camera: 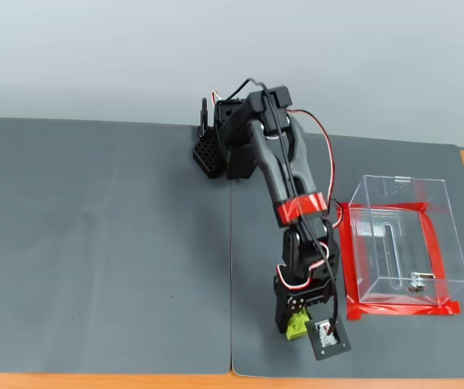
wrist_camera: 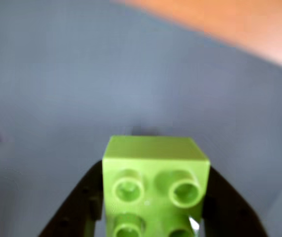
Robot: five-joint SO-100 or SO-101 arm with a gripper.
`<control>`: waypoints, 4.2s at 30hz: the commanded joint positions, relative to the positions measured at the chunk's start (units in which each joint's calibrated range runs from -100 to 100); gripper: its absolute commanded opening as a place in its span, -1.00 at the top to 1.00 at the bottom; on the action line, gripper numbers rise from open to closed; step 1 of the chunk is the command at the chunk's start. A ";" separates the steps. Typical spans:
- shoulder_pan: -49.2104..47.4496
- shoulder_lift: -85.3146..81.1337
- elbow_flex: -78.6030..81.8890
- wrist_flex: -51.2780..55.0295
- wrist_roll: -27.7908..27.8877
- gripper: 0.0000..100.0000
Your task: Pick the green lego block and place it into the transparent box
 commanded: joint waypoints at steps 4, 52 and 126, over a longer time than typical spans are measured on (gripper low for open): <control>1.83 -16.53 -2.33 4.29 -0.29 0.78; -30.77 -30.61 2.55 5.42 -0.35 0.78; -14.88 -47.99 2.64 14.71 -0.40 0.96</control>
